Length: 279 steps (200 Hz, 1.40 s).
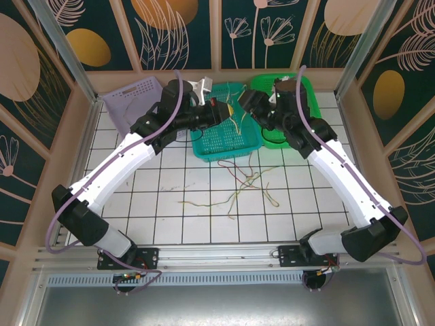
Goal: Untangle the cables
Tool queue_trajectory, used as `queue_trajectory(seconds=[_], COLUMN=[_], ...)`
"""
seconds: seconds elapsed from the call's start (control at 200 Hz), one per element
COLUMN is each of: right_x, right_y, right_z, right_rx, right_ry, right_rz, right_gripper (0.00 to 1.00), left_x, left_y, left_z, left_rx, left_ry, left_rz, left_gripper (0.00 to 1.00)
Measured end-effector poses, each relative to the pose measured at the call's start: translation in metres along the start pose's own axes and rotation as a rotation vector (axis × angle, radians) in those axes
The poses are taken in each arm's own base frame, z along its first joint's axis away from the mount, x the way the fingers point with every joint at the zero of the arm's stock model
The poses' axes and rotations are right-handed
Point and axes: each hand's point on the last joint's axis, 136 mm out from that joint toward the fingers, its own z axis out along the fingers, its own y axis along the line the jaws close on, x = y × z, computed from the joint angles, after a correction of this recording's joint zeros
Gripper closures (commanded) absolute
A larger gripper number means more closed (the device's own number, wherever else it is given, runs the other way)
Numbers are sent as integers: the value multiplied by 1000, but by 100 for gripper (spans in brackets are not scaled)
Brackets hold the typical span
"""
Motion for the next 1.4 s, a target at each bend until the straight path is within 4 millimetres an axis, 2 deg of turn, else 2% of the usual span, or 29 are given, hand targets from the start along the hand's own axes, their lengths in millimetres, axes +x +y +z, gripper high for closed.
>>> queue_trajectory(seconds=[0.125,0.295,0.345,0.43,0.666,0.731,0.826,0.966,1.096,1.221,1.346,1.396], right_x=[8,14,16,18,21,25,32,40,51,53,52,52], right_y=[-10,-12,-13,-16,-24,-28,-29,-31,-39,-31,-27,-25], right_z=[1,2,4,8,5,-6,-31,-58,-65,-74,-76,-75], right_rx=[35,34,35,42,11,-29,-137,-325,-410,-478,-487,-483], right_ry=[35,58,67,74,23,-19,-101,-230,-289,-331,-348,-344], right_rz=[48,87,88,100,72,45,9,-32,-75,-121,-174,-206], right_gripper=[49,63,74,100,100,100,100,100,100,100,100,100], left_x=[2,5,5,4,1,-1,-5,13,27,39,42,43], left_y=[-1,-4,-4,-2,16,26,41,46,49,55,57,58], left_z=[0,2,3,5,5,2,-2,-7,-14,-18,-21,-22], left_rx=[-16,-23,-29,-44,-154,-191,-217,-167,-121,-74,-18,-5], left_ry=[1,10,11,10,3,-2,-23,-8,-7,-4,-10,-15], left_rz=[27,56,61,68,28,-21,-119,-270,-405,-538,-635,-663], left_gripper=[100,100,100,100,100,100,100,100,100,100,100,82])
